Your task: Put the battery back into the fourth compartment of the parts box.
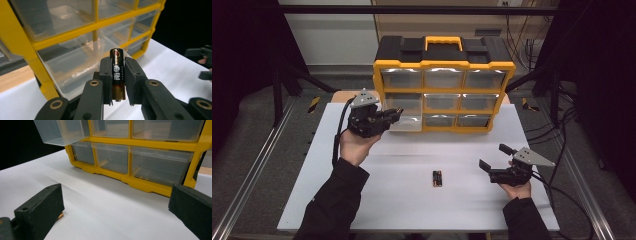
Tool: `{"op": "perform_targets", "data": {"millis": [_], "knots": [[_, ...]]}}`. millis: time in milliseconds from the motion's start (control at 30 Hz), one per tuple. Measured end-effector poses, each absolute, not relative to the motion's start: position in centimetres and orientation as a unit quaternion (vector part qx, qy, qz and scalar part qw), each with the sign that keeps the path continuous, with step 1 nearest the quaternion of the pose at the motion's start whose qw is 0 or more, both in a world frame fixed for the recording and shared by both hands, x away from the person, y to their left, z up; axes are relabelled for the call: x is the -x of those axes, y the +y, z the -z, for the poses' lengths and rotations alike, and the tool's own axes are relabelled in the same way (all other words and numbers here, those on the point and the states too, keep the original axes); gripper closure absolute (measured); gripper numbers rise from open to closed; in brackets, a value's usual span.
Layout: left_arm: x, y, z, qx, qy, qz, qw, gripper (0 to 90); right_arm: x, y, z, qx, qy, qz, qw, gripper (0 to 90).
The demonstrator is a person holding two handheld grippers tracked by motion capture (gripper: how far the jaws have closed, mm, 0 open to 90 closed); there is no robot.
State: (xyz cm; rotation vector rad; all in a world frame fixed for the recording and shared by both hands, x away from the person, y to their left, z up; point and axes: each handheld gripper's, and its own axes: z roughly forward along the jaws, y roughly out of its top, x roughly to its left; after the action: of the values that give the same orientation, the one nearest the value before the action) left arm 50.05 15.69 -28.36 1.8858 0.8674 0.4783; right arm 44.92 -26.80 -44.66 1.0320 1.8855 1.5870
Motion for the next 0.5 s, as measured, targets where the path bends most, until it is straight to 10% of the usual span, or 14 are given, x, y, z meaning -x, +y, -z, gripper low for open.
{"op": "perform_targets", "data": {"millis": [500], "knots": [[-54.2,14.9,27.9,-0.784,0.365,-0.212,0.456,75.8,-44.9,-26.8,44.7,-0.375,0.686,-0.578,0.233,0.3]]}}
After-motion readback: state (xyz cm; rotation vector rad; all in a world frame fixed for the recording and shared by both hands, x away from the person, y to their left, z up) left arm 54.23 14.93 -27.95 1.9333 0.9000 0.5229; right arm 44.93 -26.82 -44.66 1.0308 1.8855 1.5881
